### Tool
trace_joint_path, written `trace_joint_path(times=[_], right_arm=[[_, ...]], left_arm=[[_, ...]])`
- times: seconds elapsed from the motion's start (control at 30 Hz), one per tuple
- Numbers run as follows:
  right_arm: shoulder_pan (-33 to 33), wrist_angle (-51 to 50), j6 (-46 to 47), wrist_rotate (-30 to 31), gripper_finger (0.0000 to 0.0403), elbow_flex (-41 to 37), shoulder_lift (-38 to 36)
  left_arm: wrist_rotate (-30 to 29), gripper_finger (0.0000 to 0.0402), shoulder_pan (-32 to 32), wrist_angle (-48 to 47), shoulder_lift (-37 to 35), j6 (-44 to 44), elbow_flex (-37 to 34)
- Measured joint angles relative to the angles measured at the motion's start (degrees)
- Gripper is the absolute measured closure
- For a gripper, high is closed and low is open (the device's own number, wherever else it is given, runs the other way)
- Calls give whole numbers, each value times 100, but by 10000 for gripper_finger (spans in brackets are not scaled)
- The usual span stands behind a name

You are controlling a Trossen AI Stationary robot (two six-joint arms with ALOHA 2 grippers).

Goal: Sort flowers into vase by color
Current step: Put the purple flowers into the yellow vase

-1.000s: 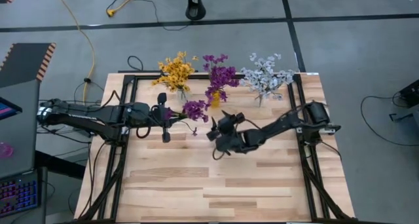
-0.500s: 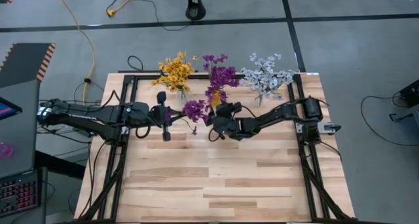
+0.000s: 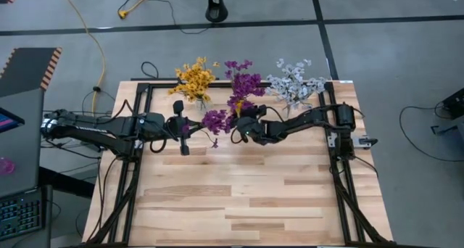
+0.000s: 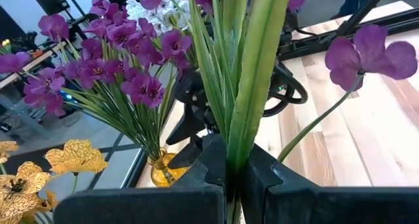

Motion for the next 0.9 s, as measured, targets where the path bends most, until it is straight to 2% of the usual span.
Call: trace_joint_path(times=[0.33,0.9], right_arm=[[-212,37,-15,-152,117,0,0],[-660,118,-15,-1029,117,0,0]], left_arm=[[1,401,-2,1,0,-7,2],[8,401,-4,93,2,-18,4]])
